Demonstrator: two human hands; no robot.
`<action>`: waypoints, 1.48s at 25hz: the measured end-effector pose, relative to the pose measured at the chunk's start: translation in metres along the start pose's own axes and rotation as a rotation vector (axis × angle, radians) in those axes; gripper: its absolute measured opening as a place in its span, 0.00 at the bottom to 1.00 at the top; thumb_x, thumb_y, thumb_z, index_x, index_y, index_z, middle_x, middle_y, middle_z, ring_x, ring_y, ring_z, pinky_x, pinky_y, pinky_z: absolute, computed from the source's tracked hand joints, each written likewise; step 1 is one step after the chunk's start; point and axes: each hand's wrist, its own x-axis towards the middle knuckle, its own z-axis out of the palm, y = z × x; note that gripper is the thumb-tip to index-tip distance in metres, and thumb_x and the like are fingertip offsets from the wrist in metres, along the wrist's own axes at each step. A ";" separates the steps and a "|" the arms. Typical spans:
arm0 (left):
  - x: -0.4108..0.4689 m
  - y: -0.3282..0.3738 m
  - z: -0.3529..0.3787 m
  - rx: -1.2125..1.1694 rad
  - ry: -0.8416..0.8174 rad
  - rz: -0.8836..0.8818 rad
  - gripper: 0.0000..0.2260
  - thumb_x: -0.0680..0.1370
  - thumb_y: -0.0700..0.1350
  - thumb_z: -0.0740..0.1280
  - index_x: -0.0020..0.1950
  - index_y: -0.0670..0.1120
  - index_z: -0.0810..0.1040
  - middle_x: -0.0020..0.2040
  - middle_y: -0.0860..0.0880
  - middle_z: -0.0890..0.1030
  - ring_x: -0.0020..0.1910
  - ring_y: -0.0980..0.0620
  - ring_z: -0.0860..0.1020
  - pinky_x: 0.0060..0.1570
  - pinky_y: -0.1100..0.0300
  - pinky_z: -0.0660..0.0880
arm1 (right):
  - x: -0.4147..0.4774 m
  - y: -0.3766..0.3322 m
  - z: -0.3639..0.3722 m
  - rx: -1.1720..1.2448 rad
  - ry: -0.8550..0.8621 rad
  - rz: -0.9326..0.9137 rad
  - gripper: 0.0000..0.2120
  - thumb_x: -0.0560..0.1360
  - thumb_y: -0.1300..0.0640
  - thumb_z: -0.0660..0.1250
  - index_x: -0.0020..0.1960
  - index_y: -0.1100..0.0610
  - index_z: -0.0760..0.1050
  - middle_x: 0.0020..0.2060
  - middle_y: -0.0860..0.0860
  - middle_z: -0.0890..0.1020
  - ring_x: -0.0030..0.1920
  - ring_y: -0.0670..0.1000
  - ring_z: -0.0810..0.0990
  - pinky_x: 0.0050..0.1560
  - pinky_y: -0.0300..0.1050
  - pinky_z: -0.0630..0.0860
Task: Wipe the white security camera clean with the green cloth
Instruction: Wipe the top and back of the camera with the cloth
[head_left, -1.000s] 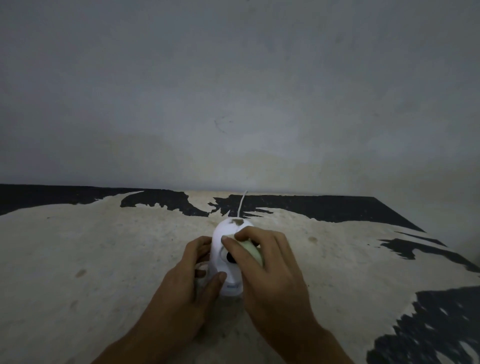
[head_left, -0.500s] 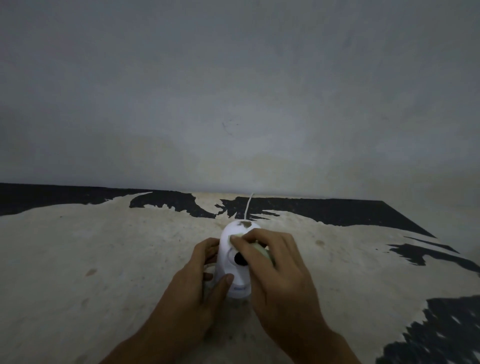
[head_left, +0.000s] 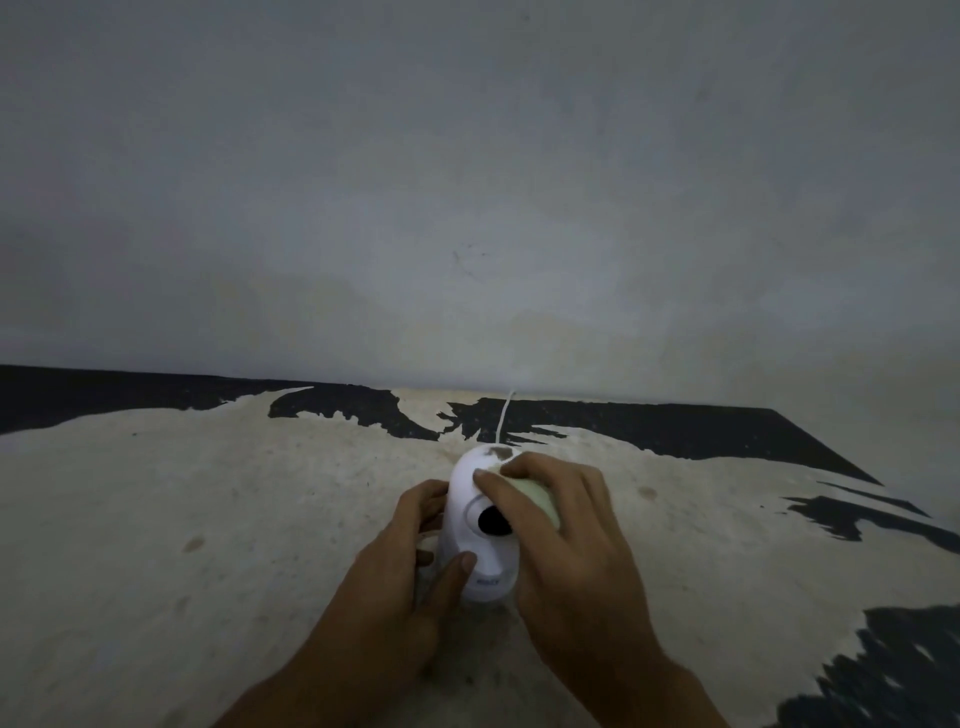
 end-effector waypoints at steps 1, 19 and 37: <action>0.000 0.000 0.000 -0.001 0.002 -0.009 0.25 0.73 0.52 0.65 0.66 0.58 0.56 0.56 0.63 0.67 0.56 0.57 0.72 0.56 0.66 0.69 | -0.001 0.000 0.001 -0.013 -0.004 -0.014 0.17 0.72 0.50 0.68 0.55 0.59 0.75 0.47 0.58 0.84 0.53 0.52 0.71 0.48 0.50 0.81; -0.002 -0.001 -0.003 -0.004 -0.034 0.100 0.21 0.69 0.57 0.62 0.56 0.68 0.55 0.53 0.74 0.64 0.48 0.71 0.71 0.43 0.83 0.69 | 0.002 0.022 0.000 0.365 0.080 0.449 0.16 0.76 0.59 0.54 0.58 0.53 0.76 0.53 0.44 0.77 0.55 0.44 0.73 0.58 0.34 0.70; 0.000 -0.005 -0.001 0.019 -0.014 0.104 0.27 0.67 0.59 0.61 0.64 0.60 0.56 0.55 0.72 0.63 0.51 0.69 0.71 0.45 0.80 0.69 | 0.006 0.027 0.011 0.334 0.063 0.420 0.18 0.73 0.66 0.60 0.59 0.49 0.73 0.52 0.44 0.75 0.54 0.48 0.75 0.56 0.35 0.69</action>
